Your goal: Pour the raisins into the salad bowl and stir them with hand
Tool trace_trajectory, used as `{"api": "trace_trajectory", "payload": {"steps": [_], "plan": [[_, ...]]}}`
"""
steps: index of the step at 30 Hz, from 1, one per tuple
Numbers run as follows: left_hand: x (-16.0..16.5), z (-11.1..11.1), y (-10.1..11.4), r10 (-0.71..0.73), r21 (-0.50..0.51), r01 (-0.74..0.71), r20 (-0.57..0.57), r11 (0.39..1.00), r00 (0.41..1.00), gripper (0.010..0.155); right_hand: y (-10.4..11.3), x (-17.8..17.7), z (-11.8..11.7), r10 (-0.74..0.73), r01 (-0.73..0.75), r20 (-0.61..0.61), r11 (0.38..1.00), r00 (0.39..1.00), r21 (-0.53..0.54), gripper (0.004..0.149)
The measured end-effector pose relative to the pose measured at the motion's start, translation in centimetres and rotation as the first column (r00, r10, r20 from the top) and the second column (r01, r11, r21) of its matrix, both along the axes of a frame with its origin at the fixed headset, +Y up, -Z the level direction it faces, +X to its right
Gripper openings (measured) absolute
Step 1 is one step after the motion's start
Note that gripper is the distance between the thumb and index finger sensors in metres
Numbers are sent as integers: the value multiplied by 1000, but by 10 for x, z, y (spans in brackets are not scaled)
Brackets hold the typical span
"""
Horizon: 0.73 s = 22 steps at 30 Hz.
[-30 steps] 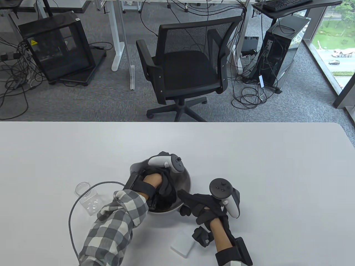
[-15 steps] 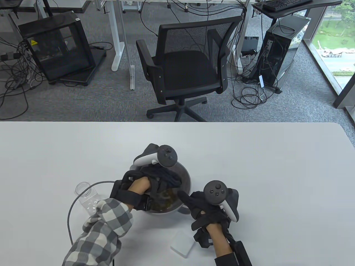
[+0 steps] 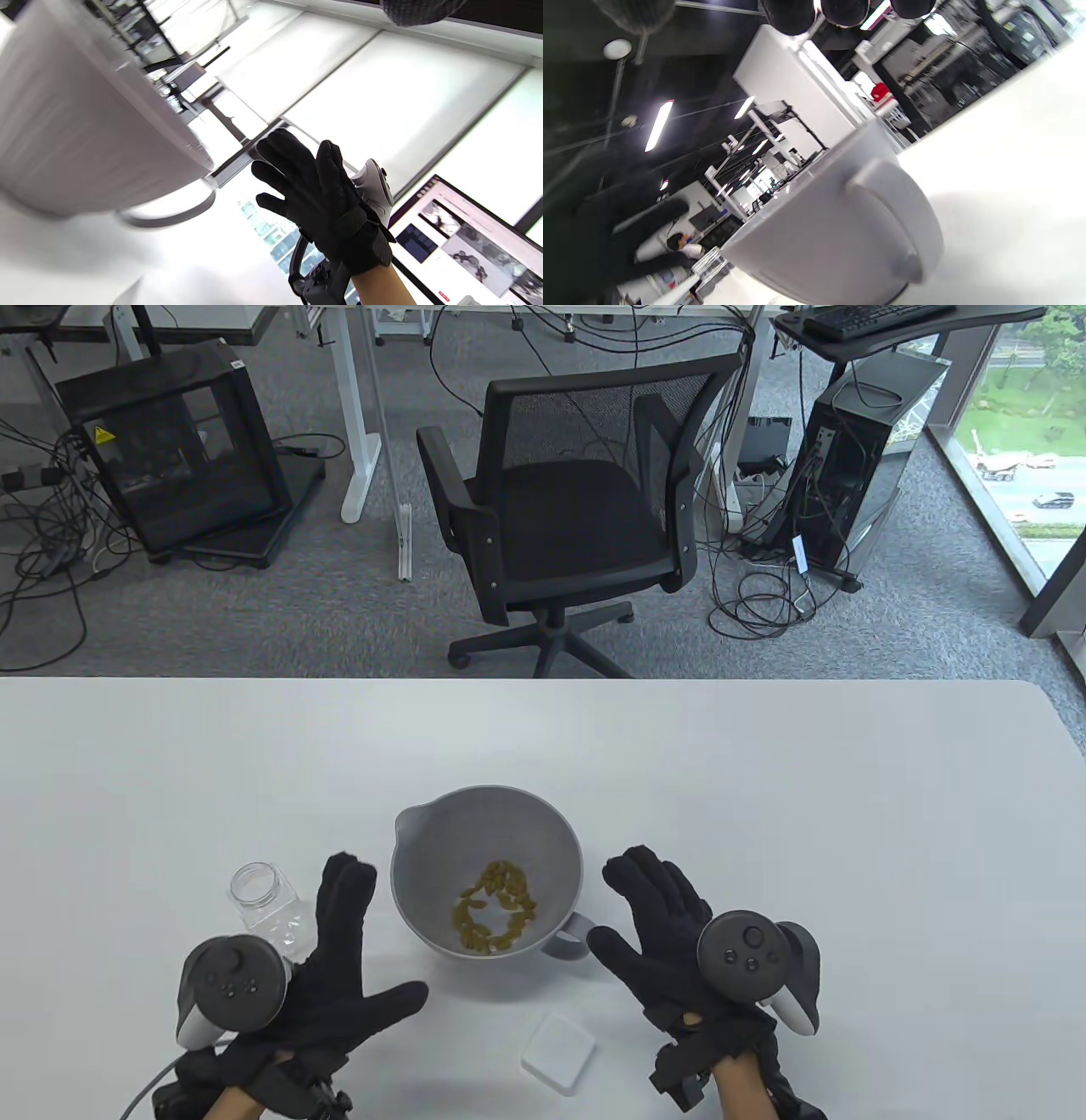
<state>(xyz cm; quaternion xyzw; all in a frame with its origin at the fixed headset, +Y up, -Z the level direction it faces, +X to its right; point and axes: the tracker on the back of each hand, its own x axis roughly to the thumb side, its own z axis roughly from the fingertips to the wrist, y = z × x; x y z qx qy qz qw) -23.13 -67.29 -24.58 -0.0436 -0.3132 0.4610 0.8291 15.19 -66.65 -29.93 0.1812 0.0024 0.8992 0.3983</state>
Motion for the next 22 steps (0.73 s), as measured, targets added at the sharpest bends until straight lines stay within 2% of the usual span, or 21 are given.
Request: {"api": "trace_trajectory", "payload": {"steps": [3, 4, 6, 9, 13, 22], "plan": [[-6, -9, -52, 15, -227, -17, -9, 974, 1000, 110, -46, 11, -22, 8, 5, 54, 975, 999, -222, 84], [-8, -14, -61, 19, -263, -22, -17, 964, 1000, 110, -57, 13, -24, -1, 18, 64, 963, 998, -269, 84], [-9, -20, -69, 9, -250, -17, -34, 968, 999, 108, -71, 16, -26, -35, 58, 75, 938, 997, -342, 85], [-10, -21, -67, -45, -236, 37, -29, 971, 999, 106, -71, 14, -27, -55, 71, 53, 932, 997, -357, 84], [-10, -19, -70, -32, -265, 27, -15, 964, 999, 105, -67, 11, -26, -12, 25, 44, 945, 999, -325, 84], [-9, -19, -69, -35, -259, 31, -10, 965, 999, 104, -64, 6, -25, -30, 36, 23, 942, 999, -334, 84]]}}
